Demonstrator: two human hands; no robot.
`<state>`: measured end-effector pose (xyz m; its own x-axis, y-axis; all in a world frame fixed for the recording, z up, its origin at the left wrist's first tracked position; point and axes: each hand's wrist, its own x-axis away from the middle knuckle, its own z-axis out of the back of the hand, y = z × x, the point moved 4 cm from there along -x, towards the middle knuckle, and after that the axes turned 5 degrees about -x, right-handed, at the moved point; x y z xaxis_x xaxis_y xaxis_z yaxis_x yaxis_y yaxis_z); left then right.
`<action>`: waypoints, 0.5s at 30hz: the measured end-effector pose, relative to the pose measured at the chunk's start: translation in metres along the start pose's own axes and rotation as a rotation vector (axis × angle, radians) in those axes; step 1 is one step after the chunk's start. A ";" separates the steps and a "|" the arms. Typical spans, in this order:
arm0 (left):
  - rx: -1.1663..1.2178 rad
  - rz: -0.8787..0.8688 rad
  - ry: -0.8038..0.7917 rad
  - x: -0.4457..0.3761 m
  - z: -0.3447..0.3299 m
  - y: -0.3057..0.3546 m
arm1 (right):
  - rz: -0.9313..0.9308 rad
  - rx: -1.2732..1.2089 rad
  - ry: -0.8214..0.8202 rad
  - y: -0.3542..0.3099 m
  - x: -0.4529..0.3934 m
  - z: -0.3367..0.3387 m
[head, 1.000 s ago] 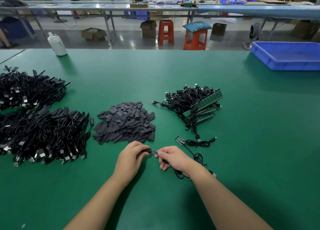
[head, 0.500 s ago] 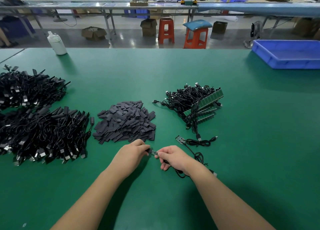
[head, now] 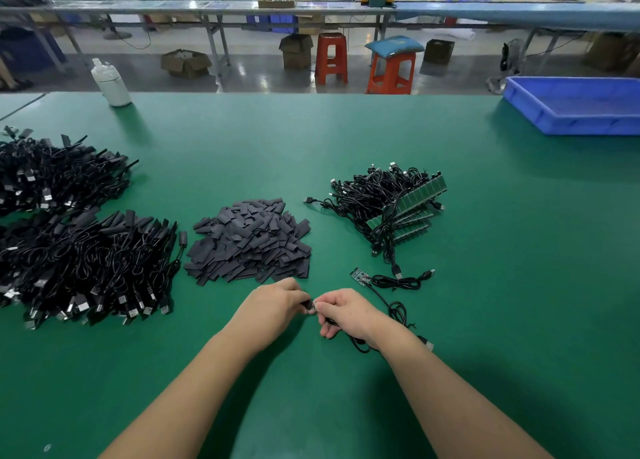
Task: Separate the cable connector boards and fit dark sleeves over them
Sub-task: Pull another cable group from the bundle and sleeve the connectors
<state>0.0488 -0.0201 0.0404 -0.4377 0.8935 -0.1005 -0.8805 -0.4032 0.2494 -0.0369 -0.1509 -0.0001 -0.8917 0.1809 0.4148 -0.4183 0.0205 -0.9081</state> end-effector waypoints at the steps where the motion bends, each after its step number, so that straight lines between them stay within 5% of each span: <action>1: 0.000 -0.003 -0.002 0.000 -0.001 0.000 | 0.000 0.000 -0.004 0.000 0.000 0.000; 15: 0.230 0.124 0.048 0.002 -0.008 0.002 | 0.001 -0.050 -0.040 -0.001 0.001 -0.002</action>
<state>0.0451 -0.0207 0.0332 -0.5525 0.8275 -0.1002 -0.7577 -0.4485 0.4741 -0.0370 -0.1487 0.0009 -0.8989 0.1415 0.4147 -0.4088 0.0700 -0.9100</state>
